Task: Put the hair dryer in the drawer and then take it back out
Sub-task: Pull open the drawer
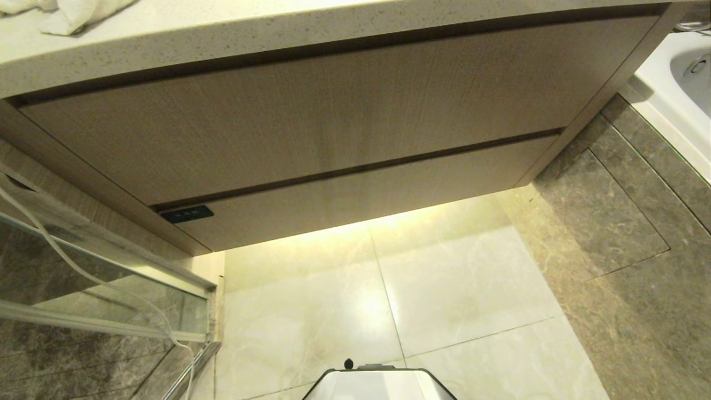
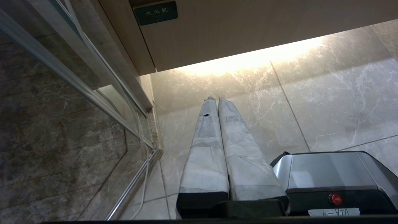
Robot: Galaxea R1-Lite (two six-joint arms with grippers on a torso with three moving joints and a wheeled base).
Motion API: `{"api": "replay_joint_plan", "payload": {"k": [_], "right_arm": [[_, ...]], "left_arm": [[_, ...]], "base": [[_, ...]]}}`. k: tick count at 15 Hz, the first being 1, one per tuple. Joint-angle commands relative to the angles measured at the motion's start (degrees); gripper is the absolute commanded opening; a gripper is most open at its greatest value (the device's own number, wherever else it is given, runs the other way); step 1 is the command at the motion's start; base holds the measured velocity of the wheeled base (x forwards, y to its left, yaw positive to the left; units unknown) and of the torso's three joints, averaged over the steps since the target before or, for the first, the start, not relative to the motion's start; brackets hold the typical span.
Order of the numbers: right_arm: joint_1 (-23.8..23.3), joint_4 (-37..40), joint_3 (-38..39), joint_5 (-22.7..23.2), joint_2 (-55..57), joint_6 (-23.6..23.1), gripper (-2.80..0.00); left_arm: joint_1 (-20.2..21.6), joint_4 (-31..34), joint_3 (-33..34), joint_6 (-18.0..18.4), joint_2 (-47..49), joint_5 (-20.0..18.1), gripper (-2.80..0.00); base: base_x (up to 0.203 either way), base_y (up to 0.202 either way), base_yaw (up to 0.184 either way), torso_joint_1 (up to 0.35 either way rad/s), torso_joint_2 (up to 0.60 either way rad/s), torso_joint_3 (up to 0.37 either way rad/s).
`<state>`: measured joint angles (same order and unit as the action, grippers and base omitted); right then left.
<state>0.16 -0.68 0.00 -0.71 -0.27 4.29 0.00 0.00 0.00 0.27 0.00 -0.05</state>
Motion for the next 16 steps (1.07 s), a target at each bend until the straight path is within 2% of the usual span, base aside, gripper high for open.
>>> {"api": "replay_joint_plan", "payload": {"k": [1, 10, 13, 16], "right_arm": [[0.02, -0.02, 0.09, 0.0, 0.15, 0.02, -2.8], [0.02, 0.14, 0.09, 0.15, 0.12, -0.35, -2.8], [0.02, 0.07, 0.09, 0.96, 0.09, -6.58, -2.8], [0.02, 0.07, 0.09, 0.97, 0.09, -6.62, -2.8]], "left_arm": [[0.0, 0.0, 0.02, 0.0, 0.0, -0.02, -2.8], [0.0, -0.04, 0.0, 0.0, 0.0, 0.0, -2.8], [0.0, 0.0, 0.0, 0.0, 0.0, -0.04, -2.8], [0.0, 0.0, 0.0, 0.0, 0.0, 0.01, -2.8]], "base": [[0.0, 0.0, 0.0, 0.0, 0.0, 0.0], [0.0, 0.0, 0.0, 0.0, 0.0, 0.0], [0.0, 0.0, 0.0, 0.0, 0.0, 0.0], [0.0, 0.0, 0.0, 0.0, 0.0, 0.0]]}}
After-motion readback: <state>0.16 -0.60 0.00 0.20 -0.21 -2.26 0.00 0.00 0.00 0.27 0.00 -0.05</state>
